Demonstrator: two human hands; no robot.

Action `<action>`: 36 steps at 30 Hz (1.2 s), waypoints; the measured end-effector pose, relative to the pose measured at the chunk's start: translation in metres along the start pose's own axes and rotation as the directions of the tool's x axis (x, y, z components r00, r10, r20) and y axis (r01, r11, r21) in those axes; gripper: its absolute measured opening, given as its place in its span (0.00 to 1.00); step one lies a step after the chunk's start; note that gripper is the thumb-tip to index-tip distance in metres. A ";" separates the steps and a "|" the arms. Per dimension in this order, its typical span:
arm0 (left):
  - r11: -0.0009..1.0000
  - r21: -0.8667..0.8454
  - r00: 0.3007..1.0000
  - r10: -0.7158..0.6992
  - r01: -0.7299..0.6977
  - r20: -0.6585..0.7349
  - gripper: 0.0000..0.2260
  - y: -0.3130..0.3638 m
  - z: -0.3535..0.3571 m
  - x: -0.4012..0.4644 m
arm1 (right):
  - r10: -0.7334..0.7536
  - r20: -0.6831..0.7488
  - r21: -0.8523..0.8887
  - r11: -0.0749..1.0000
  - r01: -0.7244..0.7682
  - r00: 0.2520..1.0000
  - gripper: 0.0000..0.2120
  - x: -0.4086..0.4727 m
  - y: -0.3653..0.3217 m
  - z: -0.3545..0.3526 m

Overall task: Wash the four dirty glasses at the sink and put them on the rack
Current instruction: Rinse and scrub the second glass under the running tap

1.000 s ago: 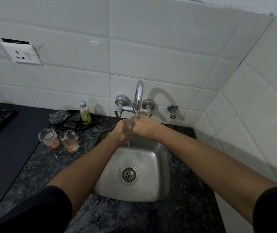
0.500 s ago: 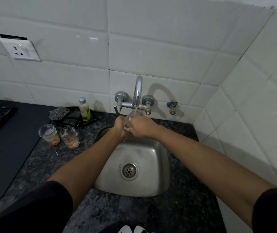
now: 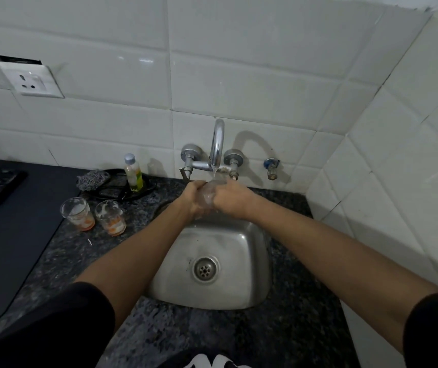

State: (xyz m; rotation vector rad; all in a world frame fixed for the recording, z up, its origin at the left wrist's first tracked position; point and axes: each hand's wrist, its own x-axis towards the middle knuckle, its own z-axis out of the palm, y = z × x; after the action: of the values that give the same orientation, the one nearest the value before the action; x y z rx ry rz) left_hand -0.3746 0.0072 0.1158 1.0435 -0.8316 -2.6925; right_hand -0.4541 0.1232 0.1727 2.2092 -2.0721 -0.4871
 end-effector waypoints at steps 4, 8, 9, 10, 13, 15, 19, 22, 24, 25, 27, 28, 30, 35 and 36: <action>0.999 0.054 1.000 -0.002 0.004 -0.031 0.17 0.003 -0.003 0.002 | 0.026 0.009 -0.058 0.998 -0.025 1.000 0.11 0.004 -0.010 0.002; 1.000 0.020 0.998 -0.012 0.013 -0.057 0.23 -0.003 -0.006 0.005 | 0.234 0.108 0.191 0.949 -0.251 0.966 0.09 0.014 -0.020 -0.013; 0.999 0.033 0.997 -0.028 0.030 -0.072 0.21 -0.003 -0.006 0.005 | 0.209 0.131 0.118 0.967 -0.224 0.969 0.10 0.013 -0.018 -0.020; 0.997 0.054 0.993 -0.047 0.053 -0.106 0.20 -0.003 -0.006 0.004 | 0.174 0.130 0.021 0.984 -0.178 0.976 0.11 0.010 -0.018 -0.027; 0.982 0.176 0.995 -0.051 0.065 -0.082 0.12 0.006 -0.007 -0.001 | 0.055 0.089 -0.158 0.987 -0.040 0.995 0.12 0.005 -0.012 -0.021; 0.976 0.214 0.997 -0.015 0.032 -0.080 0.10 0.009 -0.009 0.002 | 0.118 0.108 -0.039 0.993 -0.115 0.987 0.12 0.006 -0.015 -0.013; 0.994 0.107 0.994 0.027 -0.015 -0.107 0.15 0.003 -0.011 0.010 | 0.280 0.159 0.323 0.891 -0.318 0.947 0.14 0.013 -0.020 -0.015; 0.998 0.046 0.994 -0.032 0.037 -0.109 0.19 0.002 -0.008 0.004 | 0.109 0.090 0.109 0.987 -0.119 0.990 0.09 0.007 -0.018 -0.027; 0.995 0.100 0.997 -0.024 0.032 -0.079 0.13 0.006 -0.012 0.005 | -0.038 0.077 -0.104 0.994 0.046 0.996 0.13 0.001 -0.015 -0.029; 0.991 0.133 0.999 -0.013 0.019 -0.047 0.11 0.007 -0.015 0.005 | -0.069 0.065 -0.153 0.985 0.078 0.996 0.14 0.001 -0.013 -0.025; 0.983 0.180 0.999 -0.013 0.021 -0.042 0.12 0.007 -0.013 0.005 | 0.043 0.055 -0.051 0.998 -0.040 0.998 0.14 0.003 -0.013 -0.009; 0.991 0.129 0.999 -0.027 0.031 -0.032 0.18 0.006 -0.012 0.006 | 0.156 0.069 0.095 0.982 -0.162 0.985 0.16 0.005 -0.018 -0.004; 0.994 0.104 1.000 -0.018 0.020 -0.024 0.25 0.002 -0.007 0.003 | 0.294 0.147 0.284 0.902 -0.325 0.944 0.22 0.011 -0.024 0.003; 0.991 0.118 0.997 -0.049 0.057 -0.066 0.16 0.006 -0.012 0.001 | 0.081 0.099 0.011 0.997 -0.083 0.992 0.15 0.005 -0.017 -0.005; 0.985 0.156 0.996 -0.067 0.075 -0.054 0.13 0.008 -0.014 0.001 | 0.050 0.088 -0.073 0.996 -0.044 0.995 0.15 0.005 -0.013 -0.002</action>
State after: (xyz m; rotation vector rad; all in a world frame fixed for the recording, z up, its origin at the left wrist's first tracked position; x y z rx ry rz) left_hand -0.3670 -0.0063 0.1110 1.1886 -1.0322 -2.6834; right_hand -0.4408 0.1193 0.1704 2.1323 -2.1092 -0.6560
